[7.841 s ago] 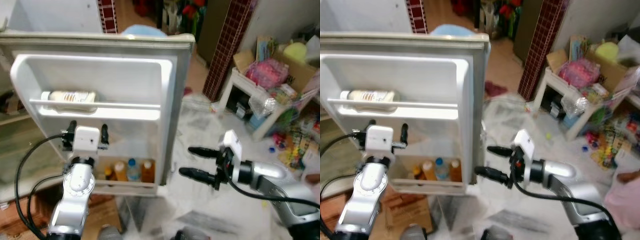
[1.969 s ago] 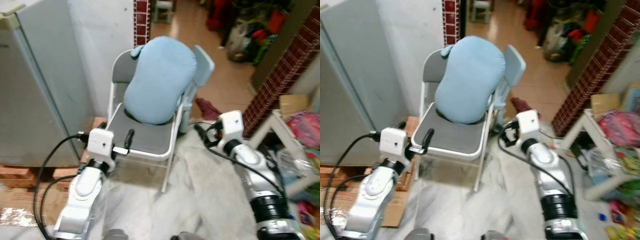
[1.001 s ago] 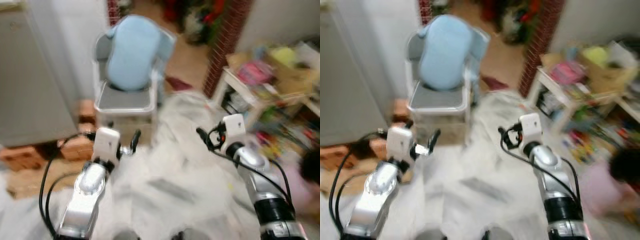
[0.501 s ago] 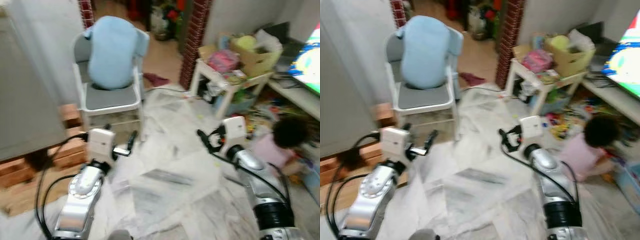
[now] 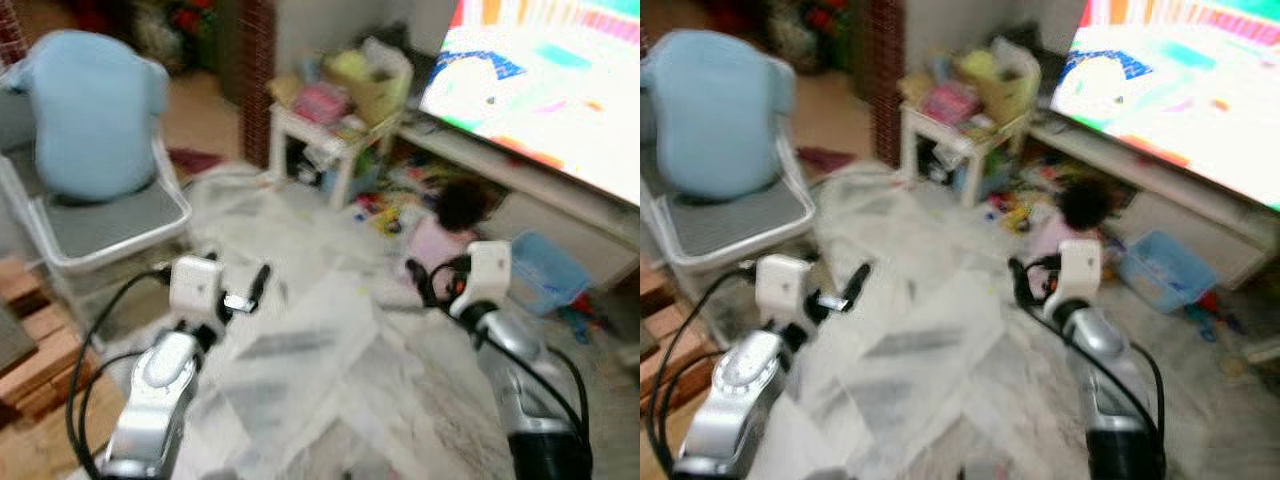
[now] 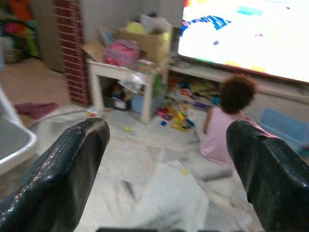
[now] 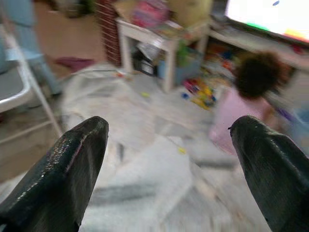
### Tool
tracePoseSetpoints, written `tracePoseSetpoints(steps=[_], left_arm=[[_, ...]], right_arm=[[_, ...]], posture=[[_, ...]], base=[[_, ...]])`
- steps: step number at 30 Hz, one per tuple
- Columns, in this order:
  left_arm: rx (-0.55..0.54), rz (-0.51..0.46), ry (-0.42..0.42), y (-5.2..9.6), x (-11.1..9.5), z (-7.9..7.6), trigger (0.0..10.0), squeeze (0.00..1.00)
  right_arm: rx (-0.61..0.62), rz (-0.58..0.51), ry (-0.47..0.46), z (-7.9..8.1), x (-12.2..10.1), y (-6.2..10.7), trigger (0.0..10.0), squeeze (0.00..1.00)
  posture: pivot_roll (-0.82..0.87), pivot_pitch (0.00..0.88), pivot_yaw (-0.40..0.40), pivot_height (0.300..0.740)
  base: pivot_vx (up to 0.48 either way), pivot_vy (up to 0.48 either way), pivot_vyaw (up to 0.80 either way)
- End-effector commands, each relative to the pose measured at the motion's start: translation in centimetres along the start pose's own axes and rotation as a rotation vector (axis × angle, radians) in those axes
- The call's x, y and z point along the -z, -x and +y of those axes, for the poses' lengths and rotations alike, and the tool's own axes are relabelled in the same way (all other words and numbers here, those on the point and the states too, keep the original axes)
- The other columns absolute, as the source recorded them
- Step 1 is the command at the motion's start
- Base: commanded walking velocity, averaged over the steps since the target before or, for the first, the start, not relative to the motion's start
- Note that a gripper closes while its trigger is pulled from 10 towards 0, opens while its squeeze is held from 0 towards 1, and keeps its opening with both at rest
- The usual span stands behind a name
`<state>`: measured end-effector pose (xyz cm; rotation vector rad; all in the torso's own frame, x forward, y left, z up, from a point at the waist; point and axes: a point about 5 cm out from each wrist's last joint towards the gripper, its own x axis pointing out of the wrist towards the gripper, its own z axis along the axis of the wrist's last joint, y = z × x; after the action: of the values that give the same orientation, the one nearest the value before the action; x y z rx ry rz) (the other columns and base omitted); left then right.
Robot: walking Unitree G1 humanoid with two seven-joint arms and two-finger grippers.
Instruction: Restocking fridge
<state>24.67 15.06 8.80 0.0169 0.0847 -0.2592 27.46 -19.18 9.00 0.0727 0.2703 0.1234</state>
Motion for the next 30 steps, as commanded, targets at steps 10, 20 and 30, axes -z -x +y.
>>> tracePoseSetpoints(steps=[10, 20, 30], left_arm=[[-0.054, 0.029, -0.012, 1.6, 0.5, 0.6, 10.0, 0.00], [-0.079, 0.039, -0.035, 2.6, 0.6, 0.9, 10.0, 0.00], [-0.122, 0.049, -0.068, 2.7, 0.8, 1.7, 10.0, 0.00]], right_arm=[[0.110, -0.053, -0.069, -0.6, 0.0, 2.9, 10.0, 0.00], [0.152, -0.075, -0.105, -0.6, 0.4, 4.0, 10.0, 0.00], [0.155, -0.075, -0.098, -0.5, 0.8, 4.3, 10.0, 0.00]], posture=[[-0.01, 0.000, -0.059, 0.740], [-0.01, 0.000, -0.035, 0.740], [0.00, 0.000, -0.034, 0.740]], base=[[0.000, 0.336, -0.80], [0.000, 0.240, -0.40], [0.000, 0.000, 0.00]])
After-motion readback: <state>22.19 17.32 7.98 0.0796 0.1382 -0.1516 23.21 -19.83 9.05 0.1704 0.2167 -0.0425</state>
